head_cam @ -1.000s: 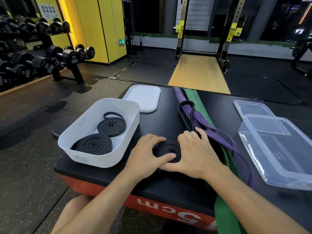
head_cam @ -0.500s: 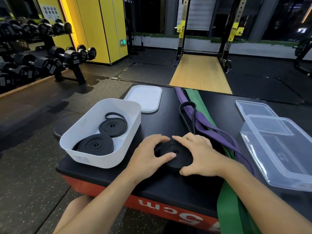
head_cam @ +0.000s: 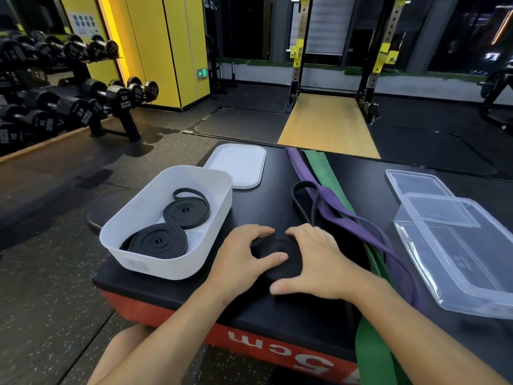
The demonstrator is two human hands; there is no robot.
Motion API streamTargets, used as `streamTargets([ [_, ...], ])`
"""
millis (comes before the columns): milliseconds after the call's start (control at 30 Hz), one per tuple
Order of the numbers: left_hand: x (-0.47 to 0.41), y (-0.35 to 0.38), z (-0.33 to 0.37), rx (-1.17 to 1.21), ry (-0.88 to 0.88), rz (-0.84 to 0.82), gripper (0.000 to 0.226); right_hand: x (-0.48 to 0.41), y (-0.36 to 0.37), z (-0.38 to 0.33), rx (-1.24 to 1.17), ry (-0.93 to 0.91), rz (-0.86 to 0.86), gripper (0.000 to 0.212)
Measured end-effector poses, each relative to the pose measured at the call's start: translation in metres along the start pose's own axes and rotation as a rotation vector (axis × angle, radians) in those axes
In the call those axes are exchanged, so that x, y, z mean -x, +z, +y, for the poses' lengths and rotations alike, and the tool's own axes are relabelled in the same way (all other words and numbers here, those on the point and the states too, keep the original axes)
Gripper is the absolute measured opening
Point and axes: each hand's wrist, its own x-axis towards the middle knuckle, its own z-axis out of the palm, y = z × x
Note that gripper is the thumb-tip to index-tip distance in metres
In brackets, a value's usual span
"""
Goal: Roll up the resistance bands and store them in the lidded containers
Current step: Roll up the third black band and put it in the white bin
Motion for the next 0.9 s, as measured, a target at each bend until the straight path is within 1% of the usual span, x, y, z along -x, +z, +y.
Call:
streamTargets([
  [67, 0.0, -0.001, 0.0, 0.038, -0.012, 0.011, 0.052, 0.003, -0.004, 0.011, -0.165, -0.035, -0.114, 0.118],
  [167, 0.0, -0.002, -0.001, 0.069, -0.029, 0.01, 0.052, 0.003, -0.005, 0.024, -0.318, -0.062, -0.116, 0.116],
  [233, 0.001, -0.002, -0.001, 0.07, -0.022, -0.011, 0.049, 0.001, -0.006, 0.025, -0.261, -0.062, -0.103, 0.114],
  [300, 0.002, -0.002, 0.0, 0.06, -0.001, -0.036, 0.044, 0.0, -0.007, 0.02, -0.099, -0.082, -0.096, 0.114],
  [367, 0.001, 0.0, 0.001, 0.018, 0.022, -0.05, 0.04, -0.001, -0.008, 0.016, -0.006, -0.078, -0.088, 0.112],
  [500, 0.0, 0.003, 0.0, -0.049, 0.02, -0.014, 0.041, 0.0, -0.005, 0.013, 0.011, -0.054, 0.001, 0.099],
  [600, 0.0, 0.003, 0.001, -0.067, 0.029, -0.008, 0.042, 0.001, -0.003, 0.009, 0.013, 0.001, 0.085, 0.099],
  [733, 0.001, 0.003, 0.001, -0.068, 0.015, -0.052, 0.06, 0.005, 0.001, 0.005, 0.036, 0.011, 0.177, 0.097],
  [767, 0.0, 0.003, 0.001, -0.065, 0.009, -0.056, 0.061, 0.005, 0.002, 0.004, 0.024, 0.01, 0.183, 0.099],
  [833, 0.0, 0.001, 0.001, -0.045, 0.001, -0.05, 0.059, 0.007, 0.005, 0.005, -0.018, 0.013, 0.158, 0.111],
  [900, 0.0, 0.001, 0.002, -0.024, 0.002, -0.04, 0.056, 0.01, 0.008, 0.007, -0.124, 0.014, 0.118, 0.117],
])
